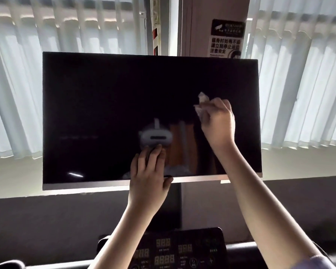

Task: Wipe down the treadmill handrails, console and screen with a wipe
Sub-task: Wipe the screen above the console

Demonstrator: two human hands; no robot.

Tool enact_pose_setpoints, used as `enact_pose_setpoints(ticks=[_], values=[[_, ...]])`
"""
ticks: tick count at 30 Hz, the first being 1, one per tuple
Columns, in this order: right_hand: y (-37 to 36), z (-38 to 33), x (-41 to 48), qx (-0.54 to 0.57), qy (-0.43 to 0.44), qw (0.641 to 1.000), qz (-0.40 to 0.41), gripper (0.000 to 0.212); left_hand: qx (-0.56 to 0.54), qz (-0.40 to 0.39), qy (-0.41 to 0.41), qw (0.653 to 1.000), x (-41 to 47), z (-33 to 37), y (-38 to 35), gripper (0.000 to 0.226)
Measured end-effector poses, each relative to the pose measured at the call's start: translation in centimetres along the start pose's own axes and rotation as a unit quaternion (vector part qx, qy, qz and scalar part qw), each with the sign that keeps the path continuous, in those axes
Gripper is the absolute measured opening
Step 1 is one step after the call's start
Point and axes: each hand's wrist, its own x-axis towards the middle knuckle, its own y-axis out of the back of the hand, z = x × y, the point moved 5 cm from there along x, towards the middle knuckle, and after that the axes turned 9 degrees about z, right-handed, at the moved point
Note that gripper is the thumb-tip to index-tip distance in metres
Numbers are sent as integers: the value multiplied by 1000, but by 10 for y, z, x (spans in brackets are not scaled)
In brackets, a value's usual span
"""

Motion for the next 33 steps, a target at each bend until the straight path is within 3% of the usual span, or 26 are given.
enact_pose_setpoints(ticks=[2, 7, 9, 11, 13, 16, 18, 20, 24, 29, 31, 33], values=[[1, -2, -12, -31, -58, 998, 24, 10, -1, -5, 1, 1000, 0, 0, -1, 78], [12, -28, -59, 47, 100, 991, -73, 19, -5, -6, 3, 1000, 0, -1, -1, 80], [22, -10, -48, 6, 62, 997, -39, 14, -6, -7, 3, 1000, 0, -1, -1, 79], [27, 3, -44, -41, -33, 999, 4, 16, -6, -8, 1, 1000, 0, -1, -1, 79], [25, -7, -60, -31, -57, 998, 1, 21, -4, -5, 0, 1000, -1, -1, -2, 80], [25, -33, -96, 46, 63, 993, -93, 16, -7, -2, 1, 1000, 0, -1, -2, 83], [32, -29, -100, 62, 104, 986, -114, 14, -5, -6, 2, 1000, 1, -1, -2, 83], [36, -16, -91, 13, 75, 994, -80, 21, -5, -8, 3, 1000, 1, -1, -2, 80], [36, -15, -100, -21, -51, 998, -27, 10, -3, -20, 5, 1000, 0, -1, -2, 78], [38, -37, -123, 62, 68, 986, -141, 14, -11, -15, 5, 1000, 0, 0, -2, 80], [44, -22, -114, 16, 42, 993, -110, 13, -10, -7, 5, 1000, 0, -1, -2, 80], [50, -8, -108, -29, -40, 997, -56, 14, -12, -6, 6, 1000, 0, -1, -3, 79]])
